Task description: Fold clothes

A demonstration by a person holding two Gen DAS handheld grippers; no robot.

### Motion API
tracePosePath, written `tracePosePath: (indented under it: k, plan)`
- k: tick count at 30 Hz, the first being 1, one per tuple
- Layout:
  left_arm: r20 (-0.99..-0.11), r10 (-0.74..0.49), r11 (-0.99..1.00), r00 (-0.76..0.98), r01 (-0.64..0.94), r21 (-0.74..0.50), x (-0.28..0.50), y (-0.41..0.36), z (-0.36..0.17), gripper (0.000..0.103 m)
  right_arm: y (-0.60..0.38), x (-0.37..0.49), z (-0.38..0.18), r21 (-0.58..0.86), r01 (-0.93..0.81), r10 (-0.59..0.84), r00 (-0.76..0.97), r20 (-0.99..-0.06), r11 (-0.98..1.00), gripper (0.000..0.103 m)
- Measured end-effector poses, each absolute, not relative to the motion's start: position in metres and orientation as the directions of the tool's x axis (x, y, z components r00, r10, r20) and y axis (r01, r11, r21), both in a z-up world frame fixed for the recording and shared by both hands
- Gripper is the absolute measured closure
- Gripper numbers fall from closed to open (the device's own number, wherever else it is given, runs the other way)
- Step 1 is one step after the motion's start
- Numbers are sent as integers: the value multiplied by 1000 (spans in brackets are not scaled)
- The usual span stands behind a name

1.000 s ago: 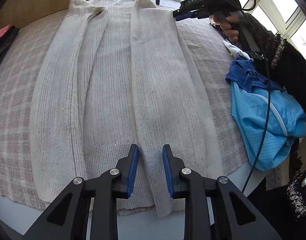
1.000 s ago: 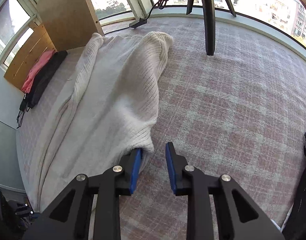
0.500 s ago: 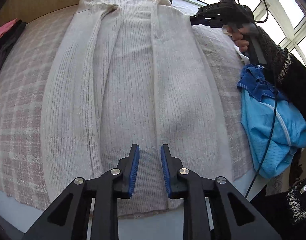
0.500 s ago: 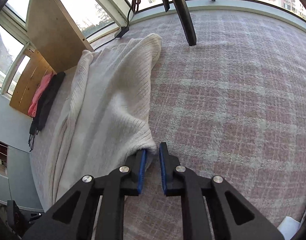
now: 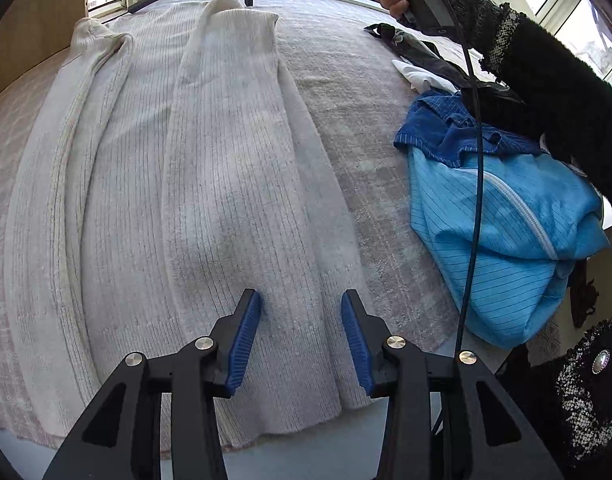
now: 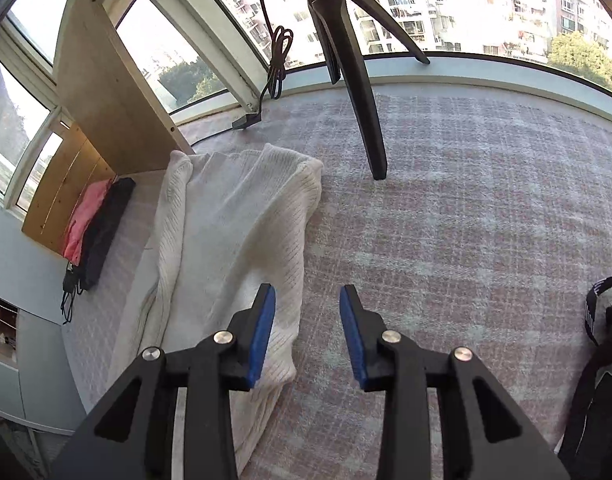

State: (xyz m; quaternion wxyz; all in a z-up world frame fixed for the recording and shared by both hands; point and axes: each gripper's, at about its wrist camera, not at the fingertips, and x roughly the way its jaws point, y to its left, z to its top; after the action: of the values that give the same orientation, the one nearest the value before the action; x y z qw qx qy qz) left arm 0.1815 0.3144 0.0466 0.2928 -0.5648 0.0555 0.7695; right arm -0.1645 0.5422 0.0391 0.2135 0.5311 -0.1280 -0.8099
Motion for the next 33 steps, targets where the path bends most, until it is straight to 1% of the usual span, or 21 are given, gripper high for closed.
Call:
tracePosePath:
  k: [2, 4, 5, 6, 8, 9, 11, 13, 14, 15, 18, 20, 24, 27, 30, 33]
  plan:
    - [-901, 389, -822, -189, -514, -247, 182, 314, 45, 64, 528, -181, 28, 449, 211, -495, -308, -813, -868, 70]
    - [-901, 388, -819, -191, -519, -243, 183, 315, 45, 64, 511, -193, 20, 415, 243, -474, -290, -831, -877, 70]
    - [-901, 389, -818, -191, -522, -242, 183, 314, 44, 63, 503, -196, 19, 364, 275, -441, -311, -842, -890, 86]
    - [-900, 391, -817, -191, -523, -244, 183, 314, 44, 62, 496, -202, 19, 294, 293, -387, -343, -856, -910, 96]
    - [-897, 401, -816, -187, -518, -257, 182, 314, 43, 61, 491, -213, 15, 197, 264, -290, -383, -877, -944, 96]
    - [-894, 408, -815, -184, -516, -266, 182, 313, 43, 59, 490, -217, 13, 173, 252, -262, -385, -885, -952, 95]
    - [-891, 418, -813, -180, -511, -278, 181, 312, 43, 59, 491, -218, 14, 153, 243, -241, -387, -890, -958, 95]
    - [-888, 425, -813, -175, -506, -289, 181, 311, 44, 59, 500, -204, 26, 180, 245, -272, -418, -867, -953, 87]
    - [-888, 428, -812, -171, -505, -294, 181, 310, 45, 60, 505, -197, 31, 199, 245, -289, -419, -861, -949, 73]
    - [-886, 433, -811, -166, -501, -303, 181, 309, 47, 60, 510, -188, 34, 227, 252, -314, -399, -862, -941, 64]
    - [-870, 462, -811, -173, -479, -336, 186, 299, 57, 60, 520, -160, 36, 310, 271, -387, -308, -869, -911, 64]
    - [-873, 453, -817, -183, -478, -324, 194, 294, 62, 60, 522, -142, 32, 352, 280, -422, -252, -871, -893, 63]
    - [-879, 444, -812, -175, -494, -312, 211, 295, 62, 60, 518, -122, 23, 390, 291, -457, -215, -863, -874, 63]
    - [-887, 426, -796, -179, -540, -273, 219, 313, 61, 60, 516, -117, 14, 395, 264, -452, -208, -867, -880, 63]
    - [-898, 396, -774, -192, -596, -214, 225, 337, 53, 58, 513, -116, 7, 391, 256, -445, -200, -873, -884, 63]
    - [-907, 352, -775, -231, -616, -144, 230, 346, 45, 58, 512, -114, 4, 401, 243, -452, -212, -867, -883, 63]
